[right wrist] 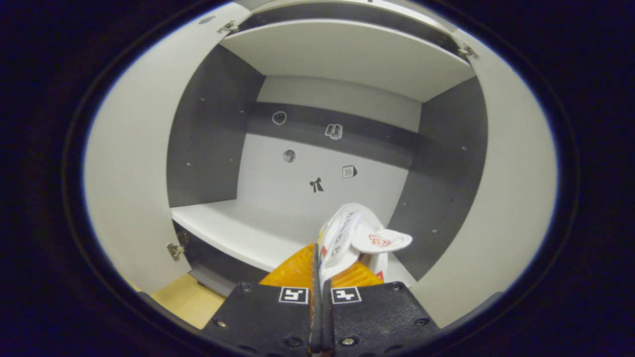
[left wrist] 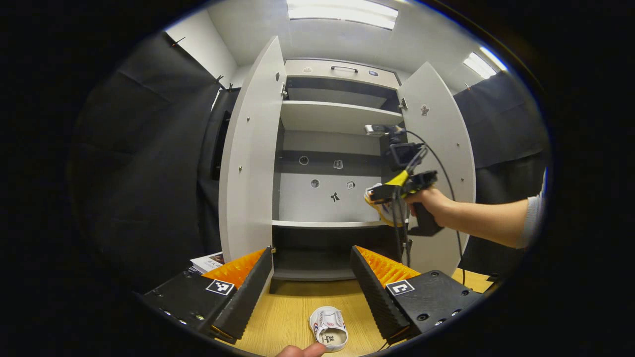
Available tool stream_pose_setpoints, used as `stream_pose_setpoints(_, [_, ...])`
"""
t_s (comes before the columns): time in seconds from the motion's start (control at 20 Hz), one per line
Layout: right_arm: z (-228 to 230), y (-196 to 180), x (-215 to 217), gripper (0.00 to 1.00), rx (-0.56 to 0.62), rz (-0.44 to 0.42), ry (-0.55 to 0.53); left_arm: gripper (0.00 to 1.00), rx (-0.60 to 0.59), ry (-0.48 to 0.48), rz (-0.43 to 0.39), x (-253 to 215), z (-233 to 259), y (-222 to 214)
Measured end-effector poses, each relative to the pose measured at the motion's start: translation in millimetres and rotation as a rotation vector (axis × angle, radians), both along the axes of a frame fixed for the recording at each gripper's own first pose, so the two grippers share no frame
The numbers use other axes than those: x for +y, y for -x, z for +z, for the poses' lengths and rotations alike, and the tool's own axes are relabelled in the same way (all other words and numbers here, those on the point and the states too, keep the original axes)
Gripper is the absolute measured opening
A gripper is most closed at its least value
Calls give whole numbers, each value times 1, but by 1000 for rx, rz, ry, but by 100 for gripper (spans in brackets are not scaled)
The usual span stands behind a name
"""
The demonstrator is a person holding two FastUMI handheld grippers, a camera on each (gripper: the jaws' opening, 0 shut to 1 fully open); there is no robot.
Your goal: Grab one shoe with the right hand and put it into the shoe cabinet, grab the other shoe with the left hand and put it into the shoe cabinet; then close the right door with the right hand and the left door with the left hand.
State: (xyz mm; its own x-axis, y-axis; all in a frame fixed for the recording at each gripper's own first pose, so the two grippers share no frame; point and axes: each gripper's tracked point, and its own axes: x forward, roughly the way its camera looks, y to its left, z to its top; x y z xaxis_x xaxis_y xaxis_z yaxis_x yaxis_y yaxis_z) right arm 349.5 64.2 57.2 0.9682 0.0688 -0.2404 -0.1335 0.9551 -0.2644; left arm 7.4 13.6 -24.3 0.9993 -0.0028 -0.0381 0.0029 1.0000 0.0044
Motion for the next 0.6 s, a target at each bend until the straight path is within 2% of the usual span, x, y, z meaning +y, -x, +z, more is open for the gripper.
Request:
stream_pose_setpoints(0.3, [-11, -78, 2, 3, 119, -51, 32, 95, 7, 3, 22, 9, -5, 0])
stream_pose_setpoints(0.35, [-17, -88, 2, 6, 144, -60, 40, 95, 11, 5, 30, 12, -6, -1])
stream_pose_setpoints(0.4, [-22, -96, 2, 1, 169, -65, 49, 95, 12, 5, 38, 16, -7, -2])
stream_pose_setpoints(0.45, [-31, -102, 2, 4, 198, -70, 65, 95, 13, 0, 48, 20, -7, -2])
stream_pose_setpoints(0.6, [-43, -111, 3, 4, 249, -78, 96, 95, 12, -11, 74, 33, -9, -3])
